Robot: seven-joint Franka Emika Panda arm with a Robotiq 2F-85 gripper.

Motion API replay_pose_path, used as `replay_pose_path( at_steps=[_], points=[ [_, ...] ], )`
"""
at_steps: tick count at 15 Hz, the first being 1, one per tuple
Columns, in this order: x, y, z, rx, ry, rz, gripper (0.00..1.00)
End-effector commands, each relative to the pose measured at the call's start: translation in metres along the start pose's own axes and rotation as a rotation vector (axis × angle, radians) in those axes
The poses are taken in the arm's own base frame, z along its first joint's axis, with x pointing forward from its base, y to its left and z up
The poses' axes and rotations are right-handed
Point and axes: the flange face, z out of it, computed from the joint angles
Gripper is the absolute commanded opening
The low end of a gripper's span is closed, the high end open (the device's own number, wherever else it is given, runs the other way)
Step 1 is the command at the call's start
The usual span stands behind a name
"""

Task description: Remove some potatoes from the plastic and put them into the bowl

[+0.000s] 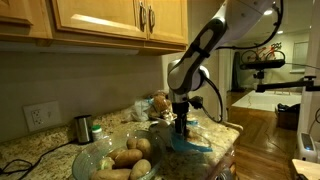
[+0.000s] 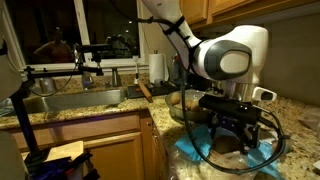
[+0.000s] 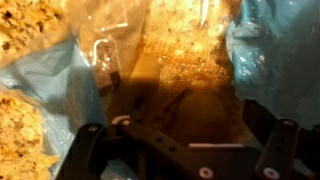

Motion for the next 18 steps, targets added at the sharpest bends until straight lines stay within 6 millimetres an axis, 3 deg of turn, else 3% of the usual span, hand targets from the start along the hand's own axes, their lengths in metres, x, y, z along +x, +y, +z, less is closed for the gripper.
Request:
replay_pose_path(
  at_steps=[1,6,10,11,12,16,18],
  points=[
    [0.015,-0.004,0.004,-0.007,0.015,0.007,1.0],
    [0.032,-0.012,0.007,0.002,0.017,-0.015,1.0],
    [0.034,-0.008,0.014,0.015,0.006,-0.012,1.0],
    [0.033,-0.007,0.014,0.018,0.005,-0.008,0.89],
    [0.033,-0.005,0.014,0.018,0.005,-0.006,0.72],
    [0.032,-0.004,0.003,0.011,0.024,-0.012,0.45],
    [0.03,-0.005,-0.001,0.012,0.03,-0.015,0.39]
  ],
)
